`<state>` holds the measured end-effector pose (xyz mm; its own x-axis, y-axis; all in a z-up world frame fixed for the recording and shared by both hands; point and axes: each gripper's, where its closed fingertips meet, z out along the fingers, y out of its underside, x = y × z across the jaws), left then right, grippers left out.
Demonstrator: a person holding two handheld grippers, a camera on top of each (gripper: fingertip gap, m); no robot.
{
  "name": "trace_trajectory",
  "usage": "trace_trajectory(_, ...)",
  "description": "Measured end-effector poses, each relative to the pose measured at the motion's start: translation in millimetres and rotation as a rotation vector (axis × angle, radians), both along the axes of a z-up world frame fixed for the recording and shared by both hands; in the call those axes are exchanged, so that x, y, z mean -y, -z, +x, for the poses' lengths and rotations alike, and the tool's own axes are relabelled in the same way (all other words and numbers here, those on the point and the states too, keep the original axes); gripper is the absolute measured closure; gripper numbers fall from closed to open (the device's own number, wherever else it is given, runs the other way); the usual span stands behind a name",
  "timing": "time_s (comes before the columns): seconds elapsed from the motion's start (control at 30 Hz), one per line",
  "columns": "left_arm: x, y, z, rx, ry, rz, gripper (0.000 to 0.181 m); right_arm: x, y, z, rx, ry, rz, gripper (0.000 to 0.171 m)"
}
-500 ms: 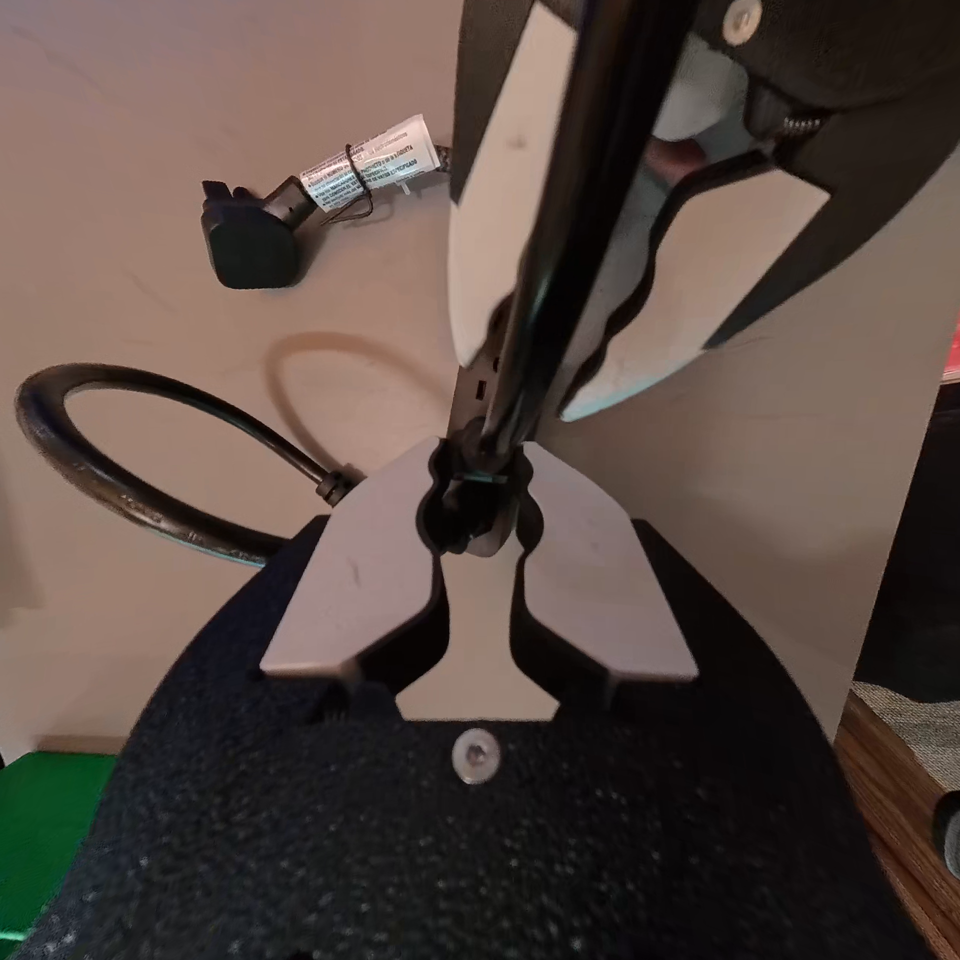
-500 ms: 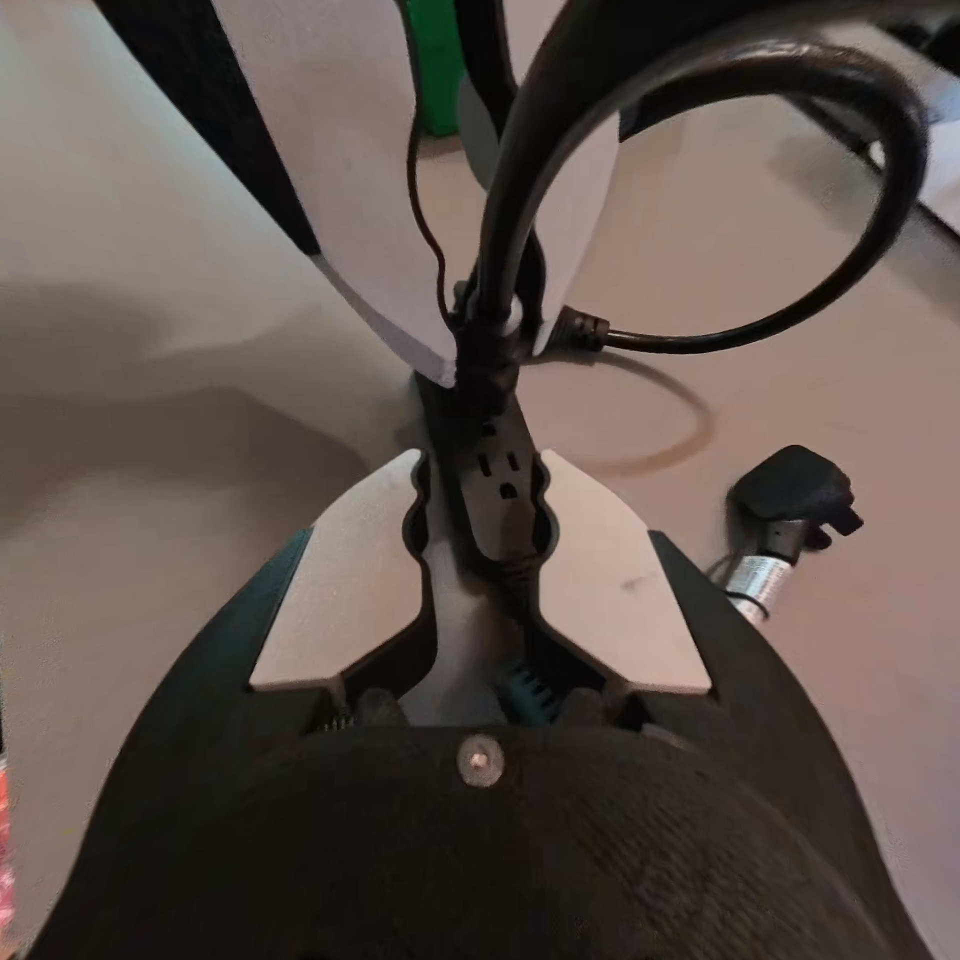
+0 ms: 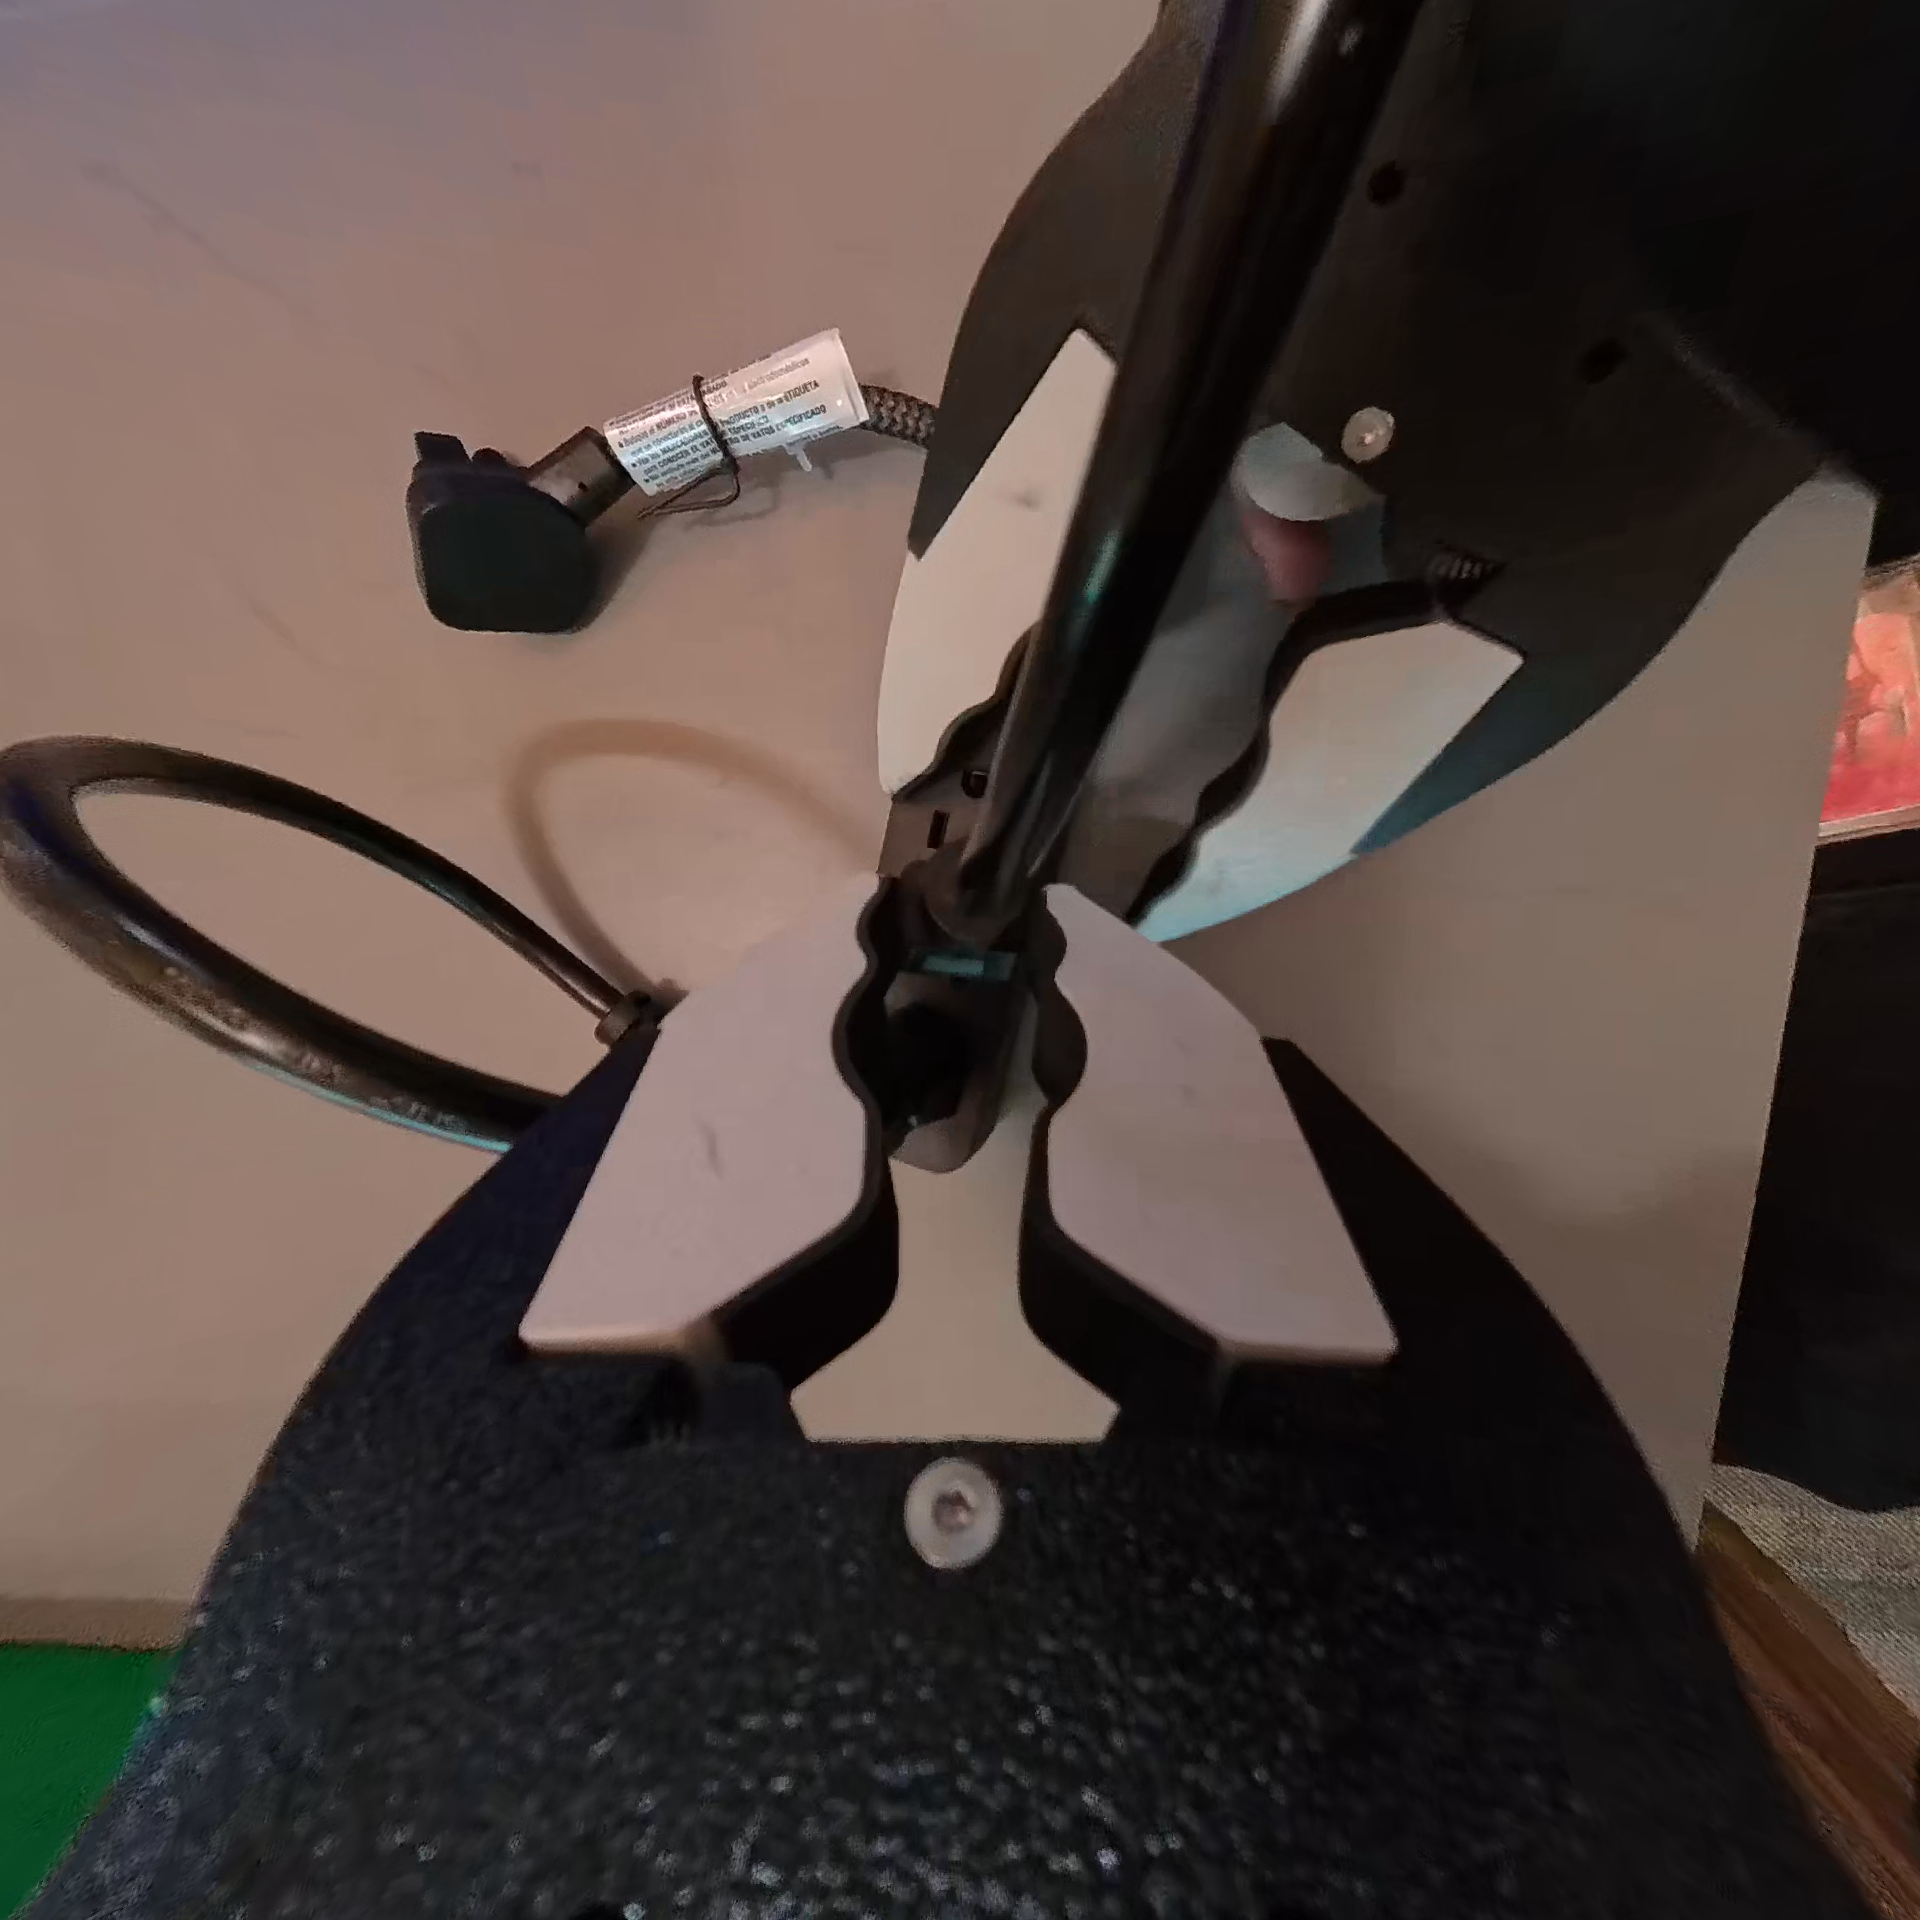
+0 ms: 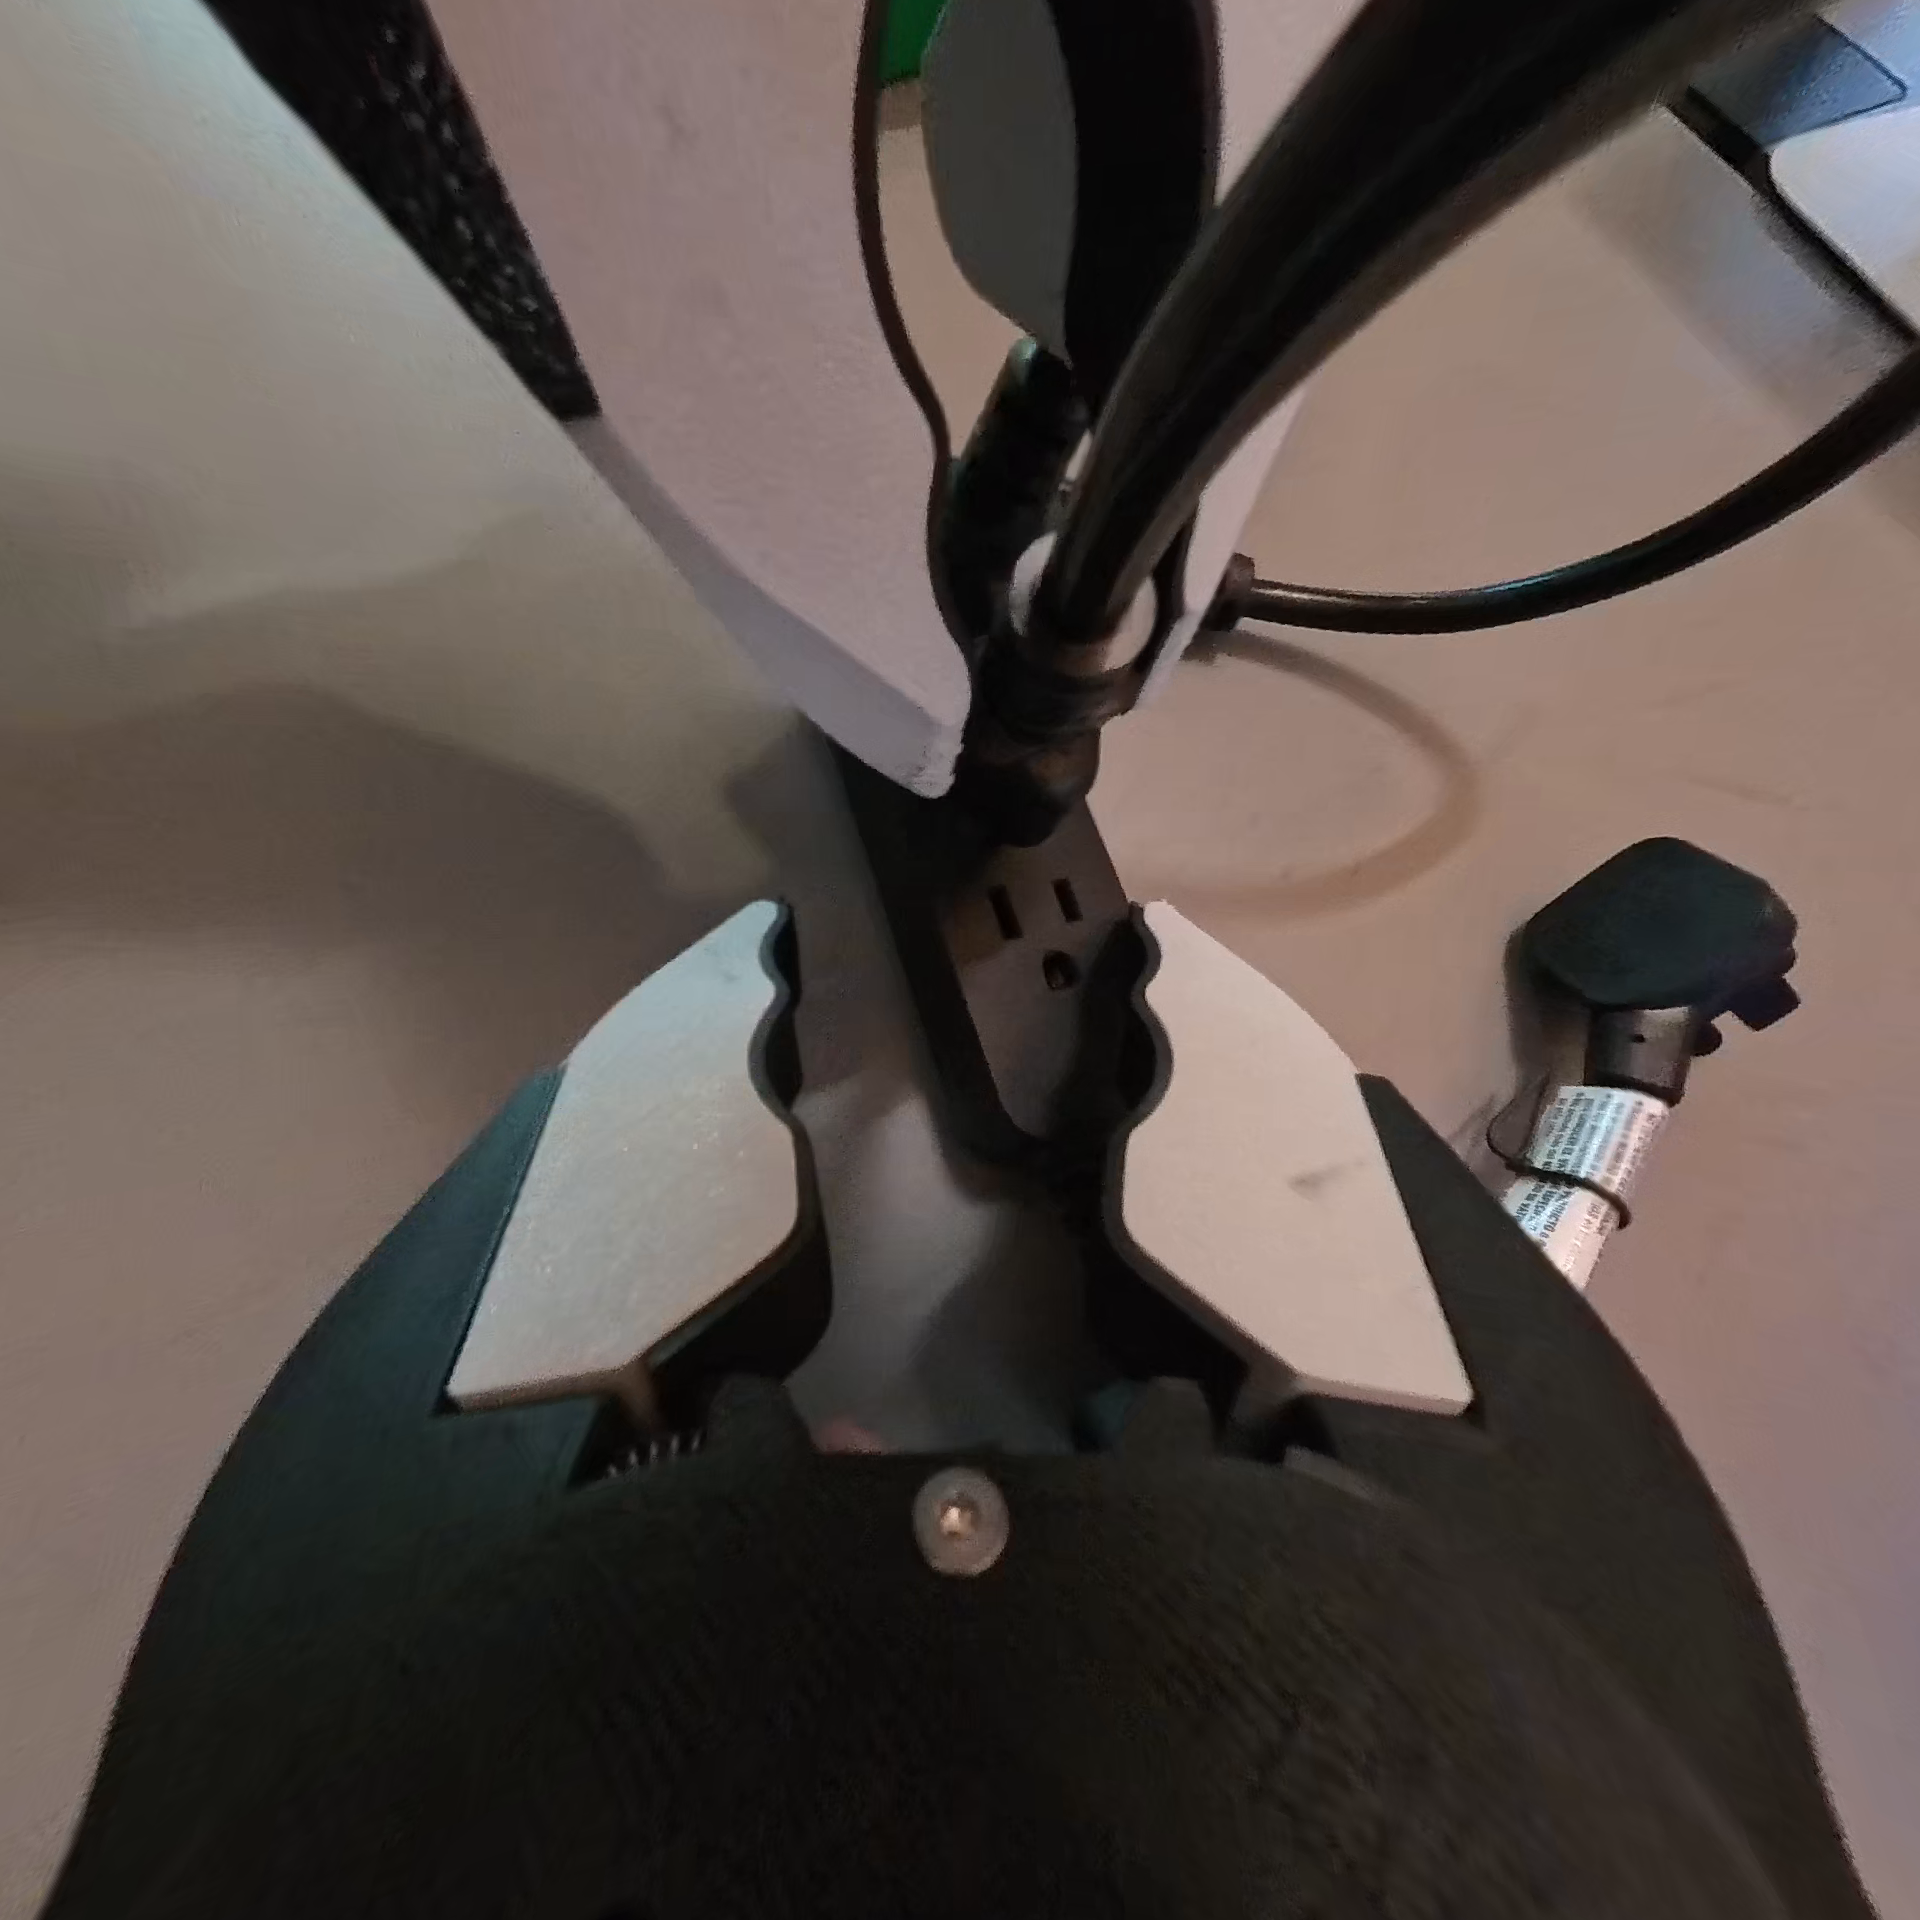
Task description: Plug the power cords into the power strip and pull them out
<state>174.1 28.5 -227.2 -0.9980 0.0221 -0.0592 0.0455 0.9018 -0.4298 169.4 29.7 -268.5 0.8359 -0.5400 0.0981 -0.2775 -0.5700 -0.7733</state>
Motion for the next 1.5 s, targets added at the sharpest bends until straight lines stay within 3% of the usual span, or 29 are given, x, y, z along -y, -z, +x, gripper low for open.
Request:
trace_trajectory(0.23, -4, 1, 2, -0.023, -0.036, -0.056, 0.158, 23, 3, 2, -0.024, 0.0, -0.098, 0.123)
trace_trajectory(0.33, -6, 1, 5, -0.019, -0.042, -0.066, 0.158, 49, 13, 8, -0.027, 0.054, -0.239, 0.104)
trace_trajectory(0.37, -6, 1, 6, -0.024, -0.049, -0.078, 0.158, 52, 13, 9, -0.033, 0.069, -0.237, 0.107)
trace_trajectory(0.53, -6, 1, 7, -0.04, -0.039, -0.124, 0.158, 11, -1, -5, -0.077, -0.011, -0.02, 0.109)
trace_trajectory(0.7, -6, 0, 7, -0.036, -0.021, -0.128, 0.158, -4, 15, 9, -0.047, -0.031, -0.067, 0.111)
trace_trajectory(0.73, -7, 0, 8, -0.03, -0.011, -0.126, 0.158, -6, 15, 11, -0.054, -0.029, -0.046, 0.121)
trace_trajectory(1.07, -14, 0, 2, 0.09, 0.162, -0.013, 0.158, 0, 16, 0, -0.091, -0.229, -0.012, 0.125)
trace_trajectory(1.37, 6, 0, -10, 0.226, 0.377, 0.136, 0.157, 24, 15, -12, -0.129, -0.424, -0.007, 0.124)
trace_trajectory(1.5, 8, 1, -10, 0.185, 0.274, 0.216, 0.158, 26, 15, -13, -0.094, -0.424, -0.017, 0.125)
